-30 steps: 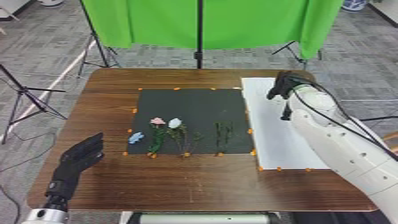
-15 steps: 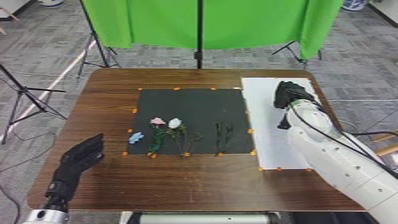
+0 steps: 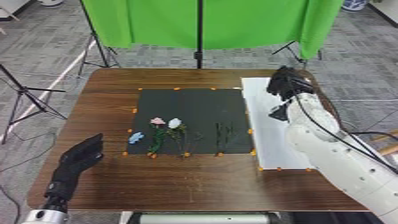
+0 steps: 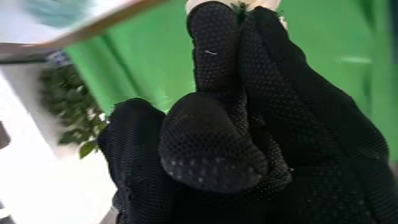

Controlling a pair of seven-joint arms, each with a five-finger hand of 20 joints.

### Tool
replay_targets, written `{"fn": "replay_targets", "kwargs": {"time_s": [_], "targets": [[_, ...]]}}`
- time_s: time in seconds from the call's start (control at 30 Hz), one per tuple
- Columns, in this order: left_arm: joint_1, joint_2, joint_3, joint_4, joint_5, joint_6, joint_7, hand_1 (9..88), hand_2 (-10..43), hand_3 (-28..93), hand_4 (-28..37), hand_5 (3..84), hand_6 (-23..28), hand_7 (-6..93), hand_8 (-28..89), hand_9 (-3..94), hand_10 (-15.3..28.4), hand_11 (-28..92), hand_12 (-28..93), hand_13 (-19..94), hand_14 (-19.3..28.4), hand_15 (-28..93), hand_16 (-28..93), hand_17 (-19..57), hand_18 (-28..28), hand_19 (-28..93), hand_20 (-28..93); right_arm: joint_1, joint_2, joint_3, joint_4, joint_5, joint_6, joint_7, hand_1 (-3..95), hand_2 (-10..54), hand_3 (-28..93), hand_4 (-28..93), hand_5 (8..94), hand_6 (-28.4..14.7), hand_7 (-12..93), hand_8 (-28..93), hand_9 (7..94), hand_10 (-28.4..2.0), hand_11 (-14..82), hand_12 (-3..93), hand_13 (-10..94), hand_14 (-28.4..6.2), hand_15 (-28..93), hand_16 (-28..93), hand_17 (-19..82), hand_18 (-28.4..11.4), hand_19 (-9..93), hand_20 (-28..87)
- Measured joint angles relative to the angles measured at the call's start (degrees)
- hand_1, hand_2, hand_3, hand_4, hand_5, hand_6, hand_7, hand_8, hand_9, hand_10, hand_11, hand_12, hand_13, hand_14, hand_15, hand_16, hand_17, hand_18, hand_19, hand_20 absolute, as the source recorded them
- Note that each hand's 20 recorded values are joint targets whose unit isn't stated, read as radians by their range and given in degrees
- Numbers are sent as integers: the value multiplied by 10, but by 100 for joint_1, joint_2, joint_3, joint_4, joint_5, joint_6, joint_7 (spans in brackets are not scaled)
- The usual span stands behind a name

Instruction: Arrange flowers

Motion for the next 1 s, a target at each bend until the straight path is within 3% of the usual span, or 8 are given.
{"fn": "replay_targets", "kwargs": {"time_s": [0.3,0.43,0.6,1.0], "targets": [[2,4,-10,-14,0,-23,-21,348,-95,594,-176,387,40,110,-56,345,110,153,145,309,145,82,40,75,102,19,177,43,-458,97,-838,-384,-118,-270,642,-95,544,-162,817,-8,230,89,933,-87,94,420,922,-4,613,377,646,-147,932,630],[-1,8,-9,-14,0,-41,-30,346,-95,595,-176,387,40,111,-56,345,110,153,145,309,146,82,40,75,103,19,177,-240,-1060,323,-842,-1072,33,-506,641,-95,542,-156,816,-7,232,88,933,-86,94,420,920,-6,615,377,644,-146,932,629],[0,11,-8,-12,0,-46,-33,344,-95,598,-181,387,40,112,-57,346,111,155,144,309,146,83,40,74,103,19,176,-893,-1787,551,-855,-1533,644,-653,639,-95,541,-155,814,-5,235,86,930,-84,96,423,917,-7,619,378,643,-146,932,631],[-15,7,23,-1,0,-80,-44,341,-95,601,-188,388,40,115,-58,348,112,159,143,310,146,84,40,74,103,18,177,-1518,-2474,337,-849,-1687,518,-775,635,-95,537,-145,804,-4,247,82,923,-84,99,428,911,-7,624,376,640,-145,932,632]]}}
